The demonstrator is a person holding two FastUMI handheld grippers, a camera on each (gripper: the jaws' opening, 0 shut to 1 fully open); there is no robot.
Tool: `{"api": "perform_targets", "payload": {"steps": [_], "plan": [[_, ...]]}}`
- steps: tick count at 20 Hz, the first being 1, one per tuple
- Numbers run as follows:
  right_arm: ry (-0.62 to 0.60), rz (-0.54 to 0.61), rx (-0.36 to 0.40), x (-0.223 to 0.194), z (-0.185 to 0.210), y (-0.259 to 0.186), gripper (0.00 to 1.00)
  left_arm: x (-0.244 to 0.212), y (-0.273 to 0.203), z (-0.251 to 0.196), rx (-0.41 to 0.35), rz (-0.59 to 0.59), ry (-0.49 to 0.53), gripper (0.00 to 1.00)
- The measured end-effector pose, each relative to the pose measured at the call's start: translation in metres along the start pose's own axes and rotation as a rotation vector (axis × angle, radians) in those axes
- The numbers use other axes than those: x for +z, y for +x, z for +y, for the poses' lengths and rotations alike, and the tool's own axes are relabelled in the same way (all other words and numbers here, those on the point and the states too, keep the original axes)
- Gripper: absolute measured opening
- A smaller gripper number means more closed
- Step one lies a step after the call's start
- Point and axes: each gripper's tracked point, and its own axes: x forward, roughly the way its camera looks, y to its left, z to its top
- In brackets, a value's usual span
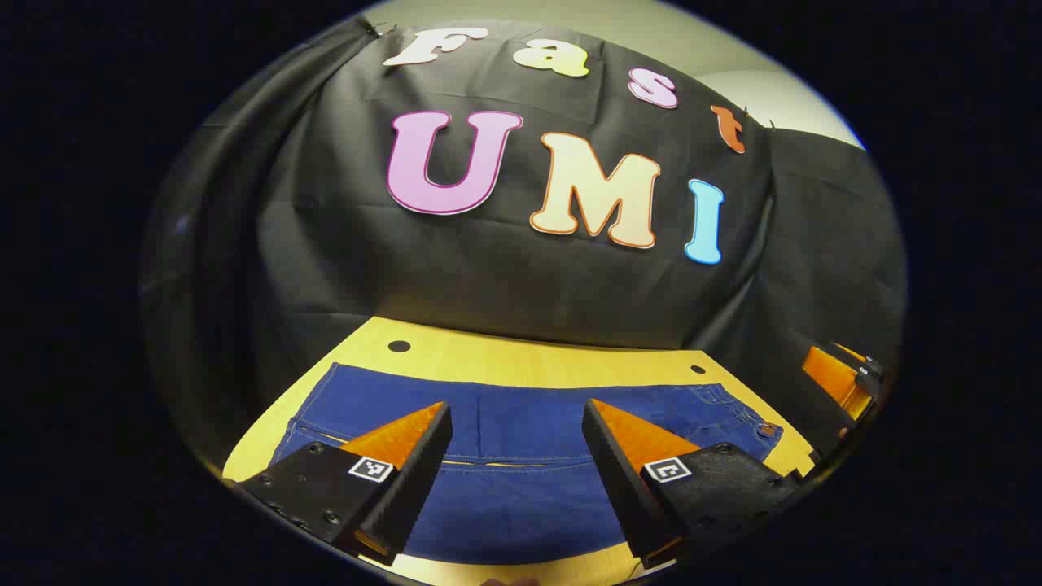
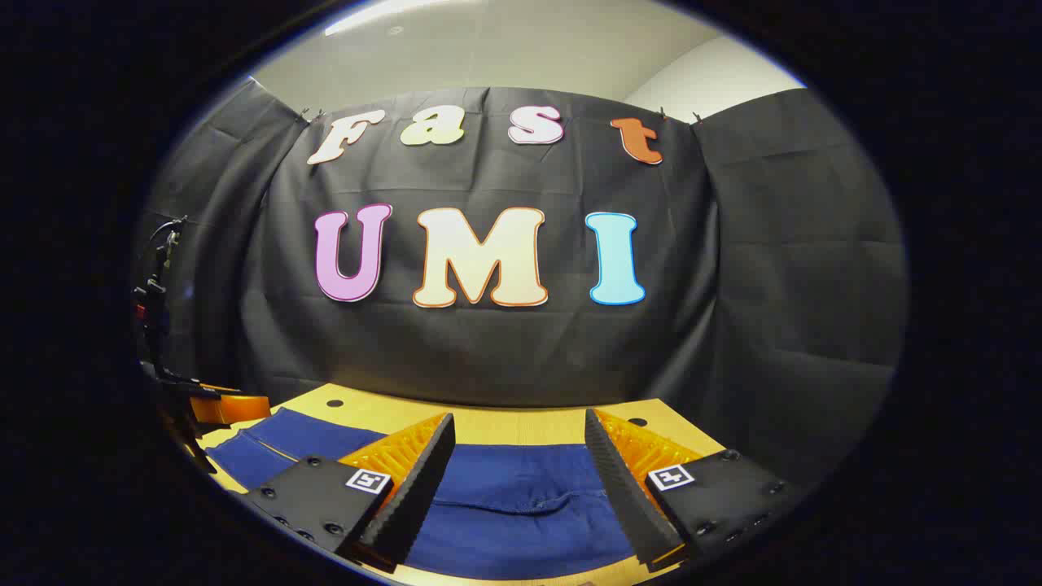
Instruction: Grasp the waist and the cuffs of the jeans and fold them to make the two legs overlap; first hold the waist and fold one-third of the jeans toward the cuffs, then hold the cuffs and fold the remaining one-third in the same direction to finish folding.
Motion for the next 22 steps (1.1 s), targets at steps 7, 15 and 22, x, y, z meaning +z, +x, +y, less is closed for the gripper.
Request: {"api": "perform_targets", "payload": {"steps": [7, 15, 22], "plan": [[-0.017, 0.03, 0.025, -0.006, 0.004, -0.005, 0.98, -0.02, -0.014, 0.017, 0.014, 0.046, 0.036, 0.95], [-0.015, 0.089, 0.042, -0.018, 0.001, -0.008, 0.99, -0.056, -0.03, 0.033, -0.015, 0.14, 0.094, 0.95], [0.018, 0.15, 0.054, -0.03, 0.005, -0.015, 0.99, -0.111, -0.043, 0.081, -0.131, 0.327, 0.234, 0.96]]}}
